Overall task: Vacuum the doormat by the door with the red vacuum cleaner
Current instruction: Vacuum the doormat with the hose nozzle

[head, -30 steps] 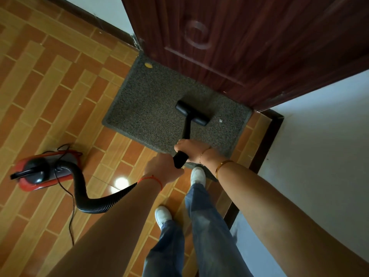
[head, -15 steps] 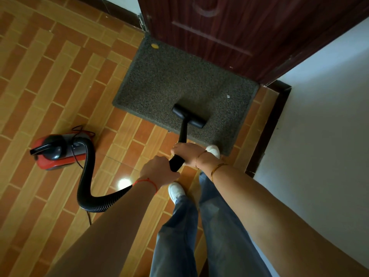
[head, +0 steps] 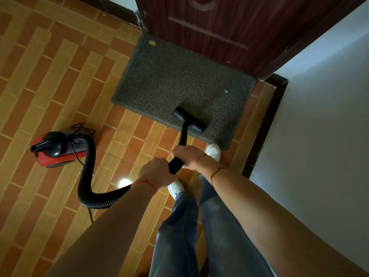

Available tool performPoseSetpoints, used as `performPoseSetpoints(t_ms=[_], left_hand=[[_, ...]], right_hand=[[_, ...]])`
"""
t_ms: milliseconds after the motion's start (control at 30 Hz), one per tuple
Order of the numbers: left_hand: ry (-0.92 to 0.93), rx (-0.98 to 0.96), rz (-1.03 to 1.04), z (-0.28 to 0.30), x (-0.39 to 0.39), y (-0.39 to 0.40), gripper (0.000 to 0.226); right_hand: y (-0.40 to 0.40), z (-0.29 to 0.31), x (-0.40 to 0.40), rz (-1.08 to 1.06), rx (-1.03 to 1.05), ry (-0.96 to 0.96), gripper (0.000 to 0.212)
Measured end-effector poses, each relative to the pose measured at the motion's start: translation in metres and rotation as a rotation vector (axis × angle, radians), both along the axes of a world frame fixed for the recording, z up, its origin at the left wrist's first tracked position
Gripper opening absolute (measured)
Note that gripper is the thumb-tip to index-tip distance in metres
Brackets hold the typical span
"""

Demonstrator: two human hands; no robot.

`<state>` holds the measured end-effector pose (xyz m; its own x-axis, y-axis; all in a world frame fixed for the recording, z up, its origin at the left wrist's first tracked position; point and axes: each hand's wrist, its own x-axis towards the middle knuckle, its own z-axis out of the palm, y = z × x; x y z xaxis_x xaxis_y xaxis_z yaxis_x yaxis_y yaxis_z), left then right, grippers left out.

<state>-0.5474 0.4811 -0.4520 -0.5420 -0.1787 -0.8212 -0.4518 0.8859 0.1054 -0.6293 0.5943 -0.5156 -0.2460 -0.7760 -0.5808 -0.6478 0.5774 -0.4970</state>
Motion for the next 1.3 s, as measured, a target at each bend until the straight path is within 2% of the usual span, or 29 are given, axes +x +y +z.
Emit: performPoseSetpoints(t_ms=[233,500,767,933,1300], left_hand=[[0.036,0.028,0.023,-0.006,-0.044,0.022,0.020],[0.110,0.043,0.012,-0.011,-0.131,0.049,0.022],[0.159,0.064,0.017,-0.021,-0.230,0.074,0.015],[0.194,0.068,-0.024,-0.029,-0.280,0.084,0.020],[0.156,0.144,0.040,-0.032,-0.331,0.116,0.022]], right_hand=[[0.021,-0.008,-0.046,0.006,0.004,0.045,0.020],[0.048,-0.017,-0.136,-0.018,0.033,0.045,0.022],[0.074,-0.014,-0.237,-0.049,0.042,0.064,0.010],[0.086,-0.015,-0.288,-0.069,0.047,0.064,0.010],[0.117,-0.011,-0.342,0.024,0.072,0.056,0.015]])
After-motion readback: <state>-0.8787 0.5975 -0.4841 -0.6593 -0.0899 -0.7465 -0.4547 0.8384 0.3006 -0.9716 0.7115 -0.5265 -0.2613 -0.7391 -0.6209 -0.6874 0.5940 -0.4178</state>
